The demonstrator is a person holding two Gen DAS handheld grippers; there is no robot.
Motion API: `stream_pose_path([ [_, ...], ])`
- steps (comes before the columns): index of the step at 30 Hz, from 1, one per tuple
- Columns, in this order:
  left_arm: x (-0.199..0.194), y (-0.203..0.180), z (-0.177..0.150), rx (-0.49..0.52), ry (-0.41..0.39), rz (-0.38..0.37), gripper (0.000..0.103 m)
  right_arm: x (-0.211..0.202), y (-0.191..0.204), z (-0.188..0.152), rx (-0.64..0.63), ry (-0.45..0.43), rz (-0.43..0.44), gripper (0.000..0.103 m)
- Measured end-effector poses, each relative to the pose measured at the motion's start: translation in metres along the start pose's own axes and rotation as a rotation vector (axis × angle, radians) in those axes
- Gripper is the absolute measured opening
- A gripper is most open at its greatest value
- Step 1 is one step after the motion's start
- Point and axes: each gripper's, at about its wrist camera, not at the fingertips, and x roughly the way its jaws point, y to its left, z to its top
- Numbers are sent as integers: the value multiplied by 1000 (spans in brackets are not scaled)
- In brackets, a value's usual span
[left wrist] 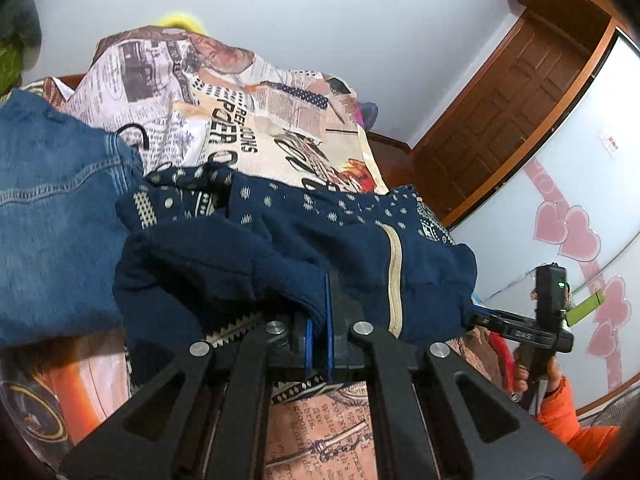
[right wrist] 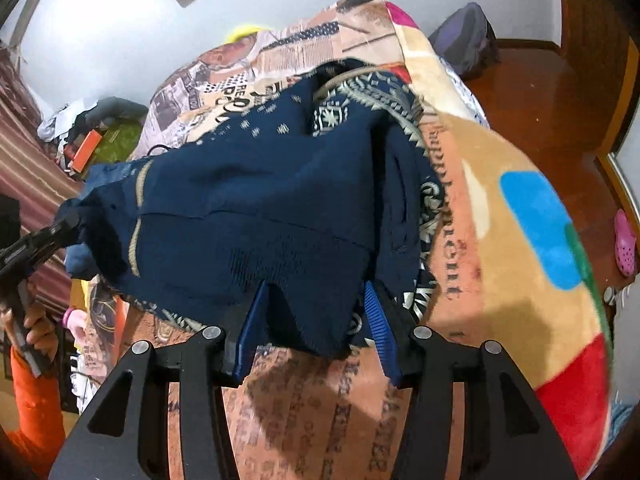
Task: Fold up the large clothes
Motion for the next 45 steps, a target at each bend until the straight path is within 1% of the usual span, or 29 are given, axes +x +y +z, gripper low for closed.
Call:
stream_pose_path([
  [1,-1,0,-2,-3,3,-2,3,1,0,0,8,-10,0,47],
  [3,-3,1,-4,-5,6,-3,3,-2,0,1,16,-29,8,34],
  [4,-4,1,-5,-6,7,-7,3,-3,1,2,18,-30,23,16],
  [5,-5,1,-4,-8,8,-15,3,-4,1,3,21,-26,43,9],
  [7,-8,1,0,-7,1,-22,3,-11,7,7,-3,-36,76,8],
  [8,-9,1,4,-5,-4,-25,3,-16,11,12,-16,-42,110,8],
  [10,-11,1,14,-4,-17,-35,3,-21,17,24,-31,-26,180,8],
  [11,-12,1,24,-5,-25,-36,3,-26,22,36,-43,-36,205,8],
  [13,-10,0,44,9,-45,-21,3,-33,33,57,-69,-67,221,8],
  [14,-9,0,55,14,-57,-7,3,-36,38,69,-85,-89,220,7],
  [16,-5,3,76,7,-79,24,3,-44,48,97,-120,-161,178,7],
  [17,-3,7,90,10,-104,81,3,-46,50,114,-114,-203,153,8],
  [18,-1,11,99,14,-124,150,3,-47,51,126,-108,-245,105,8],
  [19,1,14,106,10,-133,195,3,-47,52,135,-108,-280,43,10],
  [20,4,19,113,-2,-137,219,3,-45,53,146,-102,-315,-25,10],
  [21,8,26,119,-25,-132,227,4,-42,52,151,-89,-323,-60,11],
  [23,15,35,122,-59,-105,222,12,-34,51,159,-64,-293,-89,23],
  [24,18,37,121,-62,-100,230,24,-30,52,159,-60,-271,-115,35],
  [25,19,38,119,-61,-104,252,44,-28,53,157,-66,-266,-140,51],
  [26,19,39,116,-52,-121,281,53,-27,54,154,-79,-268,-161,64],
  [27,17,38,112,-39,-143,300,64,-28,57,148,-102,-276,-177,67],
  [28,16,38,109,-30,-152,311,67,-28,57,146,-116,-279,-179,68],
  [30,17,40,104,-20,-135,323,67,-28,59,139,-144,-266,-187,68],
  [33,17,39,96,2,-99,352,67,-24,63,130,-186,-210,-187,68],
  [35,13,35,85,31,-93,370,67,-23,68,122,-218,-192,-187,68],
  [38,6,30,64,48,-81,380,67,-23,79,108,-284,-170,-187,68],
  [41,-1,32,42,34,-70,377,68,-22,88,94,-316,-151,-190,68],
  [45,-10,43,8,-13,-62,395,68,-21,96,74,-347,-134,-180,68],
])
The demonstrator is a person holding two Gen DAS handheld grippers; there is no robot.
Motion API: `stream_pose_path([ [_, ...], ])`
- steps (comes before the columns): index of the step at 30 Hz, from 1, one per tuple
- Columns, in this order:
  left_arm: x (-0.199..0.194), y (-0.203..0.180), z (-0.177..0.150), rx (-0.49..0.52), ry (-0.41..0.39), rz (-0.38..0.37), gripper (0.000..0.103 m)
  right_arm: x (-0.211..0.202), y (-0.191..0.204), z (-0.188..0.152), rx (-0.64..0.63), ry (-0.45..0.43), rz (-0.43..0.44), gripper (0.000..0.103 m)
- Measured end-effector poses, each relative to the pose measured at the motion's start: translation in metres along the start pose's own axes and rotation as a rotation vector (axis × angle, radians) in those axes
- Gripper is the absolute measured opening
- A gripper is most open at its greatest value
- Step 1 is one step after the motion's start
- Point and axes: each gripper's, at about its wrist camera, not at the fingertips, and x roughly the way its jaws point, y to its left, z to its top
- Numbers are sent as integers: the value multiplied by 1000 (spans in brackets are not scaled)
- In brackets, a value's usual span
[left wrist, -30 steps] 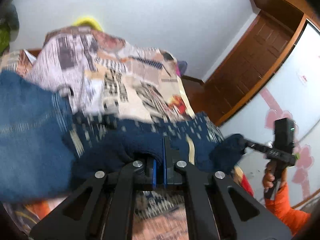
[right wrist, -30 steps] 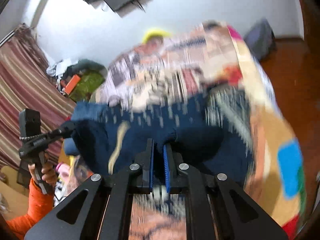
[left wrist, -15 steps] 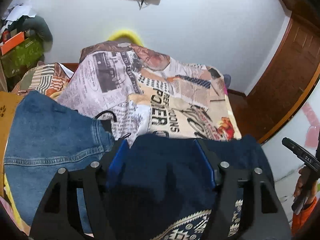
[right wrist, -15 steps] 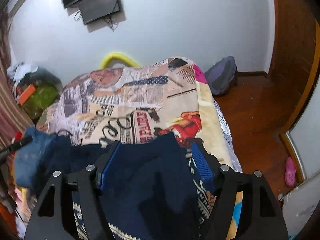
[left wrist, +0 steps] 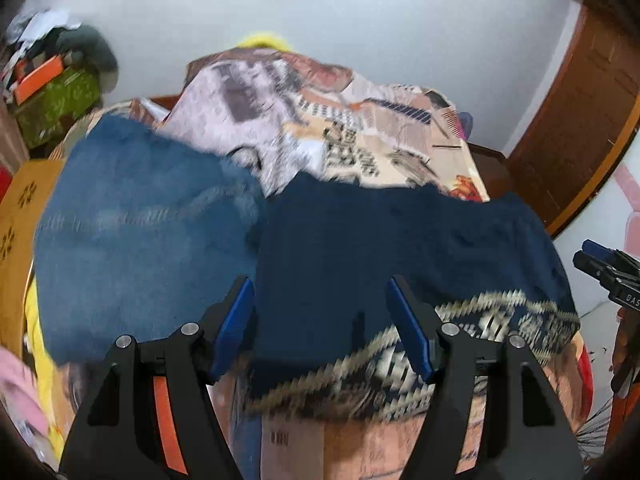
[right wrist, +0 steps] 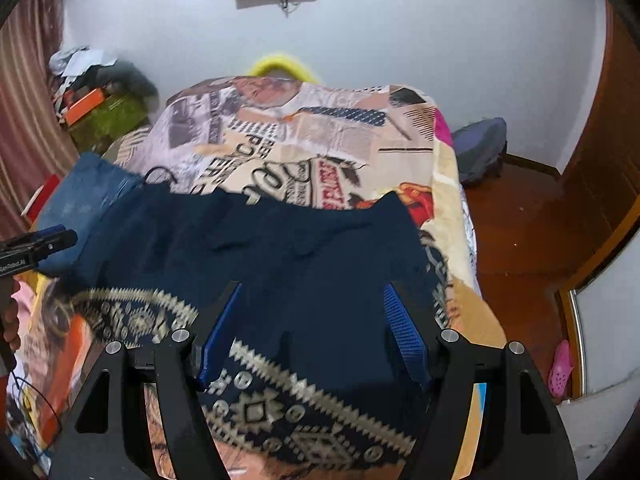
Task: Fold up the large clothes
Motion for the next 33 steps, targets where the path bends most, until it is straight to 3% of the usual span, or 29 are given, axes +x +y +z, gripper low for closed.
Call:
stream_pose_path([
  [10,21,46,-79,-324,102,-31,68,17,23,-38,-29,78,9,68],
  [13,40,50,-94,-392,153,-89,68,30,24,-49,-33,125,-28,68],
  [16,56,51,-101,-473,167,-216,68,42,23,-60,-28,155,-40,69],
  [19,71,54,-100,-546,164,-325,68,43,18,-65,3,149,-35,76],
  [23,91,59,-92,-611,119,-356,76,45,10,-66,53,151,-10,78],
  [28,101,59,-83,-672,78,-381,77,44,12,-68,60,150,-9,78],
  [29,100,55,-80,-670,67,-384,74,44,13,-68,60,152,-11,79],
  [31,97,43,-70,-629,53,-414,50,43,14,-67,59,159,-13,78],
  [33,89,31,-62,-580,47,-390,33,41,13,-64,53,164,-13,78],
])
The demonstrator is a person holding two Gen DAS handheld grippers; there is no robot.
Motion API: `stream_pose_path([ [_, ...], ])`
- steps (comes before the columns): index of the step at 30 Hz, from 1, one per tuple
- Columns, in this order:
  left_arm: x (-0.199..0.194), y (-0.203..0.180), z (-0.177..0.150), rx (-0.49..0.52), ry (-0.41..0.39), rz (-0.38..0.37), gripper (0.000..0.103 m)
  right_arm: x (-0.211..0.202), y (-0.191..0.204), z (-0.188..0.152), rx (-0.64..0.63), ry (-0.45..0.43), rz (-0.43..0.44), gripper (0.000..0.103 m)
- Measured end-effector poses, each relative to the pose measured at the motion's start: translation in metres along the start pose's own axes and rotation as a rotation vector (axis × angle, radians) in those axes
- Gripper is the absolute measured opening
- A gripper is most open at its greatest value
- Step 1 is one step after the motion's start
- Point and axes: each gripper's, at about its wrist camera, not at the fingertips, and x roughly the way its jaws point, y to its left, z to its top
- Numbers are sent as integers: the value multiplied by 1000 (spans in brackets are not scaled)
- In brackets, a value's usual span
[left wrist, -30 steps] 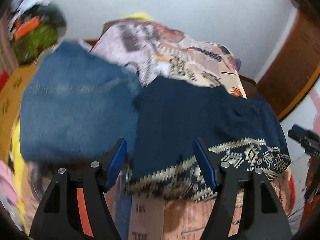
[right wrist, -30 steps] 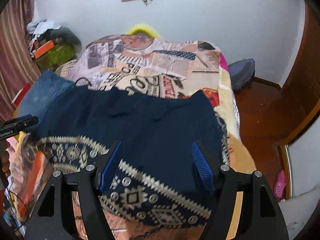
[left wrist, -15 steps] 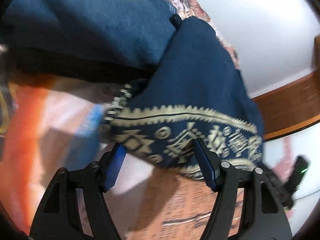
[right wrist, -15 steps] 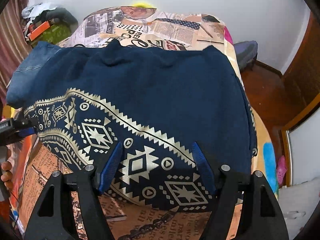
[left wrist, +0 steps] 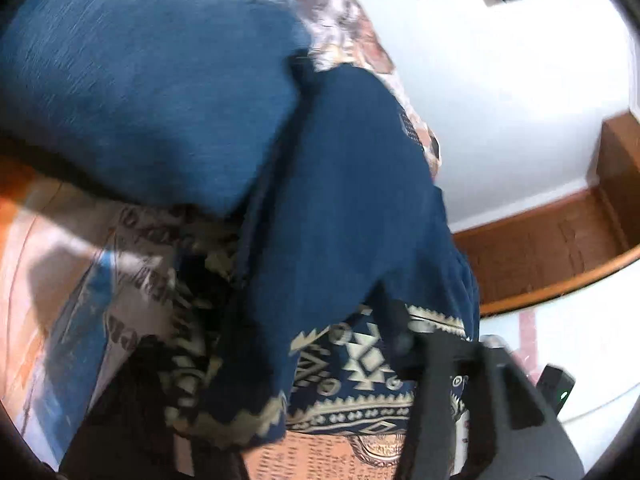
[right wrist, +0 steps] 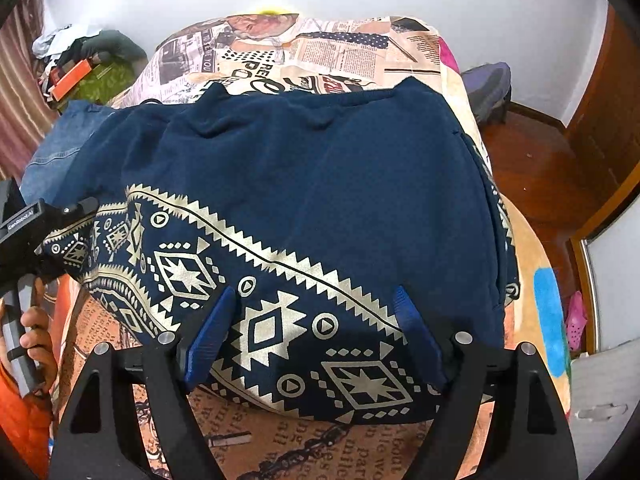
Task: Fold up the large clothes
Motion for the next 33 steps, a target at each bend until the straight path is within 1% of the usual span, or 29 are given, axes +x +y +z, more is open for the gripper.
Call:
stream_pose_path([
  [1,-4,-11,-1,37,-11,20,25,-3,1,2,-4,-2,0,78],
  [4,-21,-43,-4,145,-63,60,8,-13,2,9,-17,-29,-6,78],
  [7,-43,-76,-4,230,-130,62,6,-28,8,20,-34,-74,-8,78],
  [9,-60,-100,-3,289,-177,45,6,-37,13,30,-45,-106,-8,78],
  [11,-74,-125,-3,345,-222,26,6,-44,21,41,-48,-131,8,78],
  [14,-90,-147,-6,411,-275,24,6,-46,37,55,-70,-152,35,78],
  [16,-104,-150,-6,444,-308,35,6,-42,54,59,-96,-145,60,78],
  [17,-116,-146,-12,461,-327,49,6,-37,62,61,-110,-132,87,78],
  [19,-130,-145,-13,502,-364,97,6,-23,80,60,-137,-86,132,78],
  [20,-141,-143,-18,514,-371,114,6,-15,89,58,-152,-64,151,78],
  [22,-141,-141,-20,550,-363,166,6,5,111,50,-180,-21,197,78],
  [23,-131,-137,-14,559,-354,183,6,14,119,46,-189,3,218,78],
  [25,-125,-131,-15,575,-318,224,6,38,134,37,-194,75,266,78],
  [26,-120,-128,-16,580,-299,238,6,51,140,33,-187,117,289,78],
  [27,-115,-126,-17,588,-282,241,6,60,141,31,-178,141,302,78],
  [28,-115,-126,-20,601,-275,241,6,65,142,29,-169,149,304,79],
  [29,-105,-131,-20,629,-277,251,6,66,140,29,-167,151,308,78],
  [31,-102,-141,-25,680,-283,268,6,62,132,31,-161,153,319,78],
  [33,-92,-153,-26,716,-268,254,6,49,116,31,-126,131,317,78],
])
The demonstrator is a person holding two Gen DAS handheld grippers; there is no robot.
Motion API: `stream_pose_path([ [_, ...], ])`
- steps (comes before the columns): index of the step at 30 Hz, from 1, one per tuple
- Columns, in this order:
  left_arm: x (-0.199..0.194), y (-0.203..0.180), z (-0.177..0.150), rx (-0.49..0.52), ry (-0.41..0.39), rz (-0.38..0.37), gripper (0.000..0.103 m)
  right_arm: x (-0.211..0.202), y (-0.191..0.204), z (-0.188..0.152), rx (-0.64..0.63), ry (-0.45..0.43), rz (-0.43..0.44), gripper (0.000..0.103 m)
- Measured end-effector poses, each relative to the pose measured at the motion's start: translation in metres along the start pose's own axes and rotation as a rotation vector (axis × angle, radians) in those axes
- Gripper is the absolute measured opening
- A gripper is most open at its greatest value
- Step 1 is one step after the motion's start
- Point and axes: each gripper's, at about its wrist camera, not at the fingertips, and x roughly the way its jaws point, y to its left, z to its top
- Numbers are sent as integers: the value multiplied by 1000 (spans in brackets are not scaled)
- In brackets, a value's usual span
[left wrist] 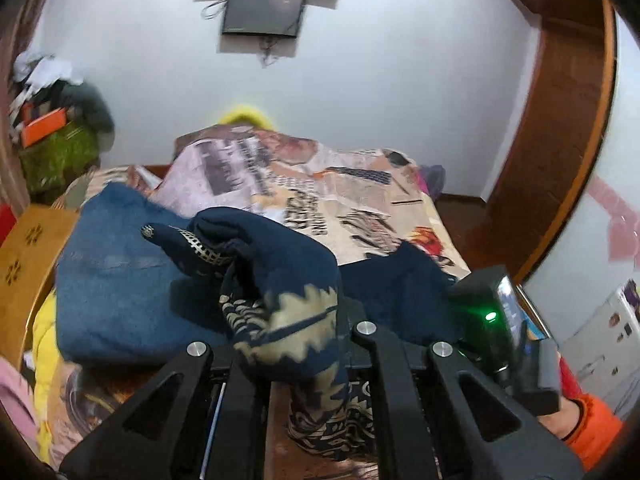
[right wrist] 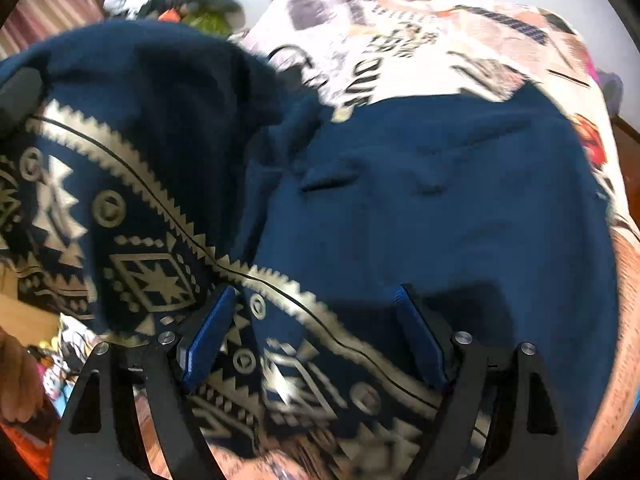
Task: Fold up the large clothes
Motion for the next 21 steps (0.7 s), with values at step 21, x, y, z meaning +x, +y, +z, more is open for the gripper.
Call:
stream_pose_path([
  [21,93,-160,-80,252,364,-328,30,-180,-118,-102,251,-286,-343,78],
])
